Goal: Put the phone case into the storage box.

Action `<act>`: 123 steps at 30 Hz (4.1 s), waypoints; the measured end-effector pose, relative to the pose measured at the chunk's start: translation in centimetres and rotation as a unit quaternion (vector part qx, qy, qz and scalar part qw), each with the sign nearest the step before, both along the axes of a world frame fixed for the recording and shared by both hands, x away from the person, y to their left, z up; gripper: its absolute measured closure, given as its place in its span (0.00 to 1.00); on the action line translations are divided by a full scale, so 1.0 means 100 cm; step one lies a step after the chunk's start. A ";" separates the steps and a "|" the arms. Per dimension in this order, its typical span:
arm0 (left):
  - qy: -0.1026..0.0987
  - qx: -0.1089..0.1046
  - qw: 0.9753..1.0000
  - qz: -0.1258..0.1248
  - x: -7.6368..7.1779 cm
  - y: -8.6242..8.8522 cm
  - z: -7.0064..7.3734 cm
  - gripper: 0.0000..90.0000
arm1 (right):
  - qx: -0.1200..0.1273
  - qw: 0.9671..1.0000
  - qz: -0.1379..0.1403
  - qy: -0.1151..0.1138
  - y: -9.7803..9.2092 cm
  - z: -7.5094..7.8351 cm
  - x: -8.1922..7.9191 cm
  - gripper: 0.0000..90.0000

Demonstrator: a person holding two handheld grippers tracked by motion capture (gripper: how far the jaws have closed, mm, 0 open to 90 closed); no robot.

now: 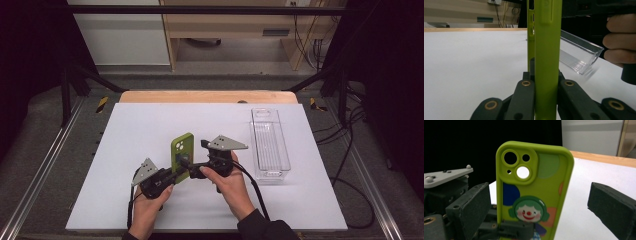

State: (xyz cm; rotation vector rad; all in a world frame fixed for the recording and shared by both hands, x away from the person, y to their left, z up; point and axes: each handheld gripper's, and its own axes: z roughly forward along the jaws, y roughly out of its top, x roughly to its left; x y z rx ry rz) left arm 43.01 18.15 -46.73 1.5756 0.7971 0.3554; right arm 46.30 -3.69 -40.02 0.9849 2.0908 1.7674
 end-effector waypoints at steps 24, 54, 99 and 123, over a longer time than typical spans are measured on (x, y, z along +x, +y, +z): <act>-0.020 0.016 1.000 -0.005 -0.010 -0.012 0.002 0.96 | -0.004 0.998 -0.055 -0.039 0.027 0.001 -0.002 0.05; -0.029 0.018 0.999 0.002 -0.012 -0.011 0.002 0.96 | 0.003 0.999 -0.040 -0.013 0.026 0.000 -0.001 0.15; -0.016 -0.011 1.000 0.005 -0.011 -0.012 -0.001 0.96 | 0.004 0.999 -0.046 0.002 0.027 0.003 0.000 0.17; -0.021 0.012 1.000 0.003 -0.011 -0.013 -0.003 0.96 | 0.004 0.999 -0.033 0.011 0.018 0.003 0.001 0.14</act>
